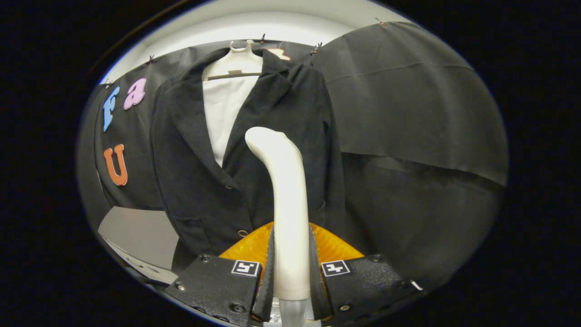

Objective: Iron the clothes twice with a garment steamer, once on the left side and once on the right side.

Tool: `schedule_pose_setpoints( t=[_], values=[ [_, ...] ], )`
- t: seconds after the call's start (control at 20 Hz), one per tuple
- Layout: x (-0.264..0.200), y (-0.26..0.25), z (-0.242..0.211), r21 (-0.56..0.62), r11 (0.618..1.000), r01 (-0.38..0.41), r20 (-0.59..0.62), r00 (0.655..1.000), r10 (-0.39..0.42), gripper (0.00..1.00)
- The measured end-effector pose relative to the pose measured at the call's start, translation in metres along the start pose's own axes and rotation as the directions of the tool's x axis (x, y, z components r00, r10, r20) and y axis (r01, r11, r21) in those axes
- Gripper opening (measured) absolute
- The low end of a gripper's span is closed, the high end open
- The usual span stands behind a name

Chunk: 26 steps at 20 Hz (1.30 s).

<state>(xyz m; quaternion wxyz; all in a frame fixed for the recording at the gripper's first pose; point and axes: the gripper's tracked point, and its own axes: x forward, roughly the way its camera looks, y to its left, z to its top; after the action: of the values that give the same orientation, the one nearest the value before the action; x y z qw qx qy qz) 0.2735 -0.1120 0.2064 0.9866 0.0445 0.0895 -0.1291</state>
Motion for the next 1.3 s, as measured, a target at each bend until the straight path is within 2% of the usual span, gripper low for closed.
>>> schedule_pose_setpoints(
  t=[0.55,1.3],
  values=[
    [0.004,0.005,-0.061,-0.05,0.999,0.011,-0.09,0.996,-0.016,0.36],
    [0.015,-0.014,-0.126,-0.081,0.996,0.02,-0.199,0.979,-0.036,0.37]
  ],
)
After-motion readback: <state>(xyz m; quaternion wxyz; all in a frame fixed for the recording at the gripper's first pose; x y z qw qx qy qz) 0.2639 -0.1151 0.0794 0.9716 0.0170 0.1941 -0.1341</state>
